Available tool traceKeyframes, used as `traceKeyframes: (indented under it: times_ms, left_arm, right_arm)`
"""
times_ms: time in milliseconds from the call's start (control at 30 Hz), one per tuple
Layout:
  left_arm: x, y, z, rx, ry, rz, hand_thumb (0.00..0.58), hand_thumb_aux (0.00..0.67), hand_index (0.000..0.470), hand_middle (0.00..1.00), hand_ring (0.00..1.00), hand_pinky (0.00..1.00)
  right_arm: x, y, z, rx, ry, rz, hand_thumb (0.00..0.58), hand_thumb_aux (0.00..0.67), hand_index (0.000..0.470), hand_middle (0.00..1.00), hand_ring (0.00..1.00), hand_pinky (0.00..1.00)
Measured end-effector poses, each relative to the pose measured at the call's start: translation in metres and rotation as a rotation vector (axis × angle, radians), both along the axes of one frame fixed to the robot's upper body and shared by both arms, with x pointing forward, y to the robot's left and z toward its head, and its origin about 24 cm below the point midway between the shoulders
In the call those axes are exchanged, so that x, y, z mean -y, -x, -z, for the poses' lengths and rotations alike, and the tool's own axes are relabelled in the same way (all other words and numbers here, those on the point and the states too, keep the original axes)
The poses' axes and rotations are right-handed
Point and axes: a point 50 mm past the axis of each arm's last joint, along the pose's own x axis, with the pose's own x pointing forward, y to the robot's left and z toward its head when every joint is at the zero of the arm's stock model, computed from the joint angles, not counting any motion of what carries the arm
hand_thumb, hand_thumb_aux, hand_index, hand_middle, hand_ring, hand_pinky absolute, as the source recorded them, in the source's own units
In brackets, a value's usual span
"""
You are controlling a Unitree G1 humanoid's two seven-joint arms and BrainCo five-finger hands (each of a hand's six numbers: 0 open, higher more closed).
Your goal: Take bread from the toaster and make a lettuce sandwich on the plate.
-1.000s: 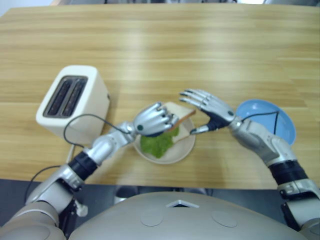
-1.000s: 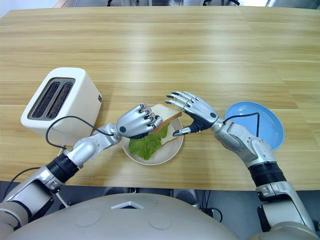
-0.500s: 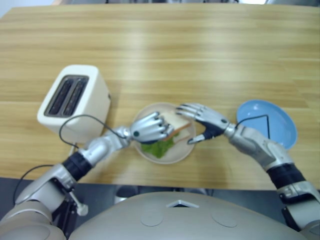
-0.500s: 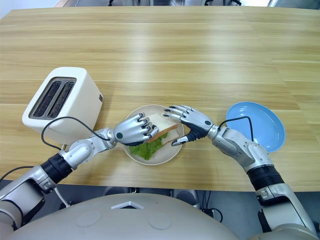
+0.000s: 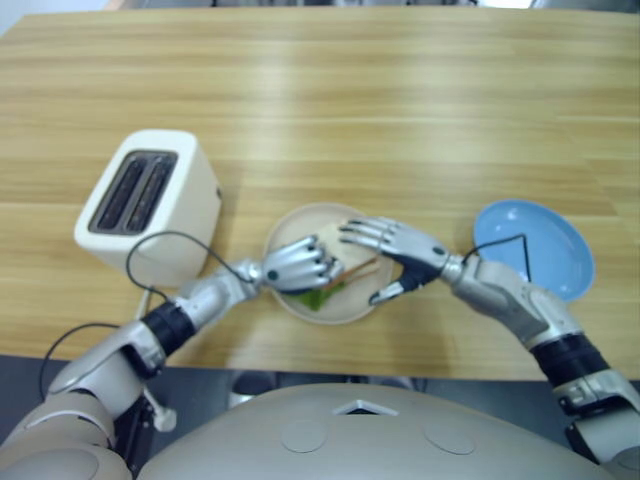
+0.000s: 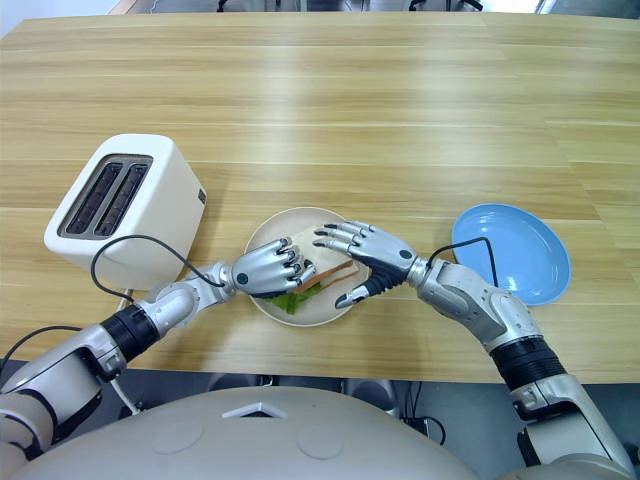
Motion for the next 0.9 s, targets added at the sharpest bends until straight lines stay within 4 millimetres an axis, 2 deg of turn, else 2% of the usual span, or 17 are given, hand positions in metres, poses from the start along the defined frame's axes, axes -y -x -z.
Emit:
traceKeyframes:
  times_ms: [100,333,367,400,600,667,733,800,833,867,900]
  left_arm:
    - [0.001,0.0,0.0,-0.002,-0.002,0.003,0.58,0.67,0.46,1.0,1.0,1.0]
    - [0.0,0.001,0.004,-0.017,-0.021,-0.001,0.58,0.67,0.46,1.0,1.0,1.0]
    - [0.0,0.0,0.004,-0.023,-0.02,-0.005,0.541,0.497,0.341,1.0,1.0,1.0]
    - [-0.001,0.0,0.004,-0.041,-0.015,-0.015,0.0,0.0,0.0,1.0,1.0,1.0]
    - [-0.015,-0.005,-0.013,-0.416,0.068,-0.164,0.0,0.0,0.0,1.0,1.0,1.0]
    - [-0.023,-0.001,-0.031,-0.547,0.116,-0.15,0.0,0.0,0.0,0.87,0.87,0.87]
    - [-0.033,0.003,-0.051,-0.626,0.152,-0.144,0.0,0.0,0.0,0.83,0.83,0.83]
    - [-0.048,0.007,-0.074,-0.676,0.19,-0.16,0.0,0.0,0.0,0.47,0.47,0.47]
    - [-0.054,0.008,-0.082,-0.703,0.203,-0.172,0.0,0.0,0.0,0.47,0.47,0.47]
    - [-0.062,0.01,-0.088,-0.729,0.205,-0.189,0.0,0.0,0.0,0.07,0.07,0.07]
    - [-0.068,0.012,-0.091,-0.757,0.2,-0.206,0.0,0.0,0.0,0.07,0.07,0.07]
  right_arm:
    - [0.001,0.002,0.01,-0.065,0.042,0.003,0.0,0.0,0.0,0.0,0.0,0.0]
    - [0.0,-0.002,0.017,-0.107,0.071,0.005,0.0,0.0,0.0,0.0,0.0,0.0]
    - [-0.001,-0.002,0.018,-0.109,0.072,0.002,0.0,0.0,0.0,0.0,0.0,0.0]
    - [-0.002,-0.003,0.019,-0.113,0.075,-0.001,0.0,0.0,0.0,0.0,0.0,0.0]
    - [-0.002,-0.008,0.023,-0.128,0.085,0.002,0.0,0.0,0.0,0.0,0.0,0.0]
    - [-0.001,-0.008,0.023,-0.125,0.085,0.013,0.0,0.0,0.0,0.0,0.0,0.0]
    - [-0.001,-0.008,0.024,-0.12,0.083,0.018,0.0,0.0,0.0,0.0,0.0,0.0]
    - [0.0,-0.006,0.023,-0.108,0.069,0.029,0.0,0.0,0.0,0.0,0.0,0.0]
    - [0.0,-0.005,0.022,-0.1,0.063,0.029,0.0,0.0,0.0,0.0,0.0,0.0]
    - [0.0,-0.005,0.022,-0.093,0.061,0.031,0.0,0.0,0.0,0.0,0.0,0.0]
    - [-0.001,-0.004,0.021,-0.085,0.052,0.032,0.0,0.0,0.0,0.0,0.0,0.0]
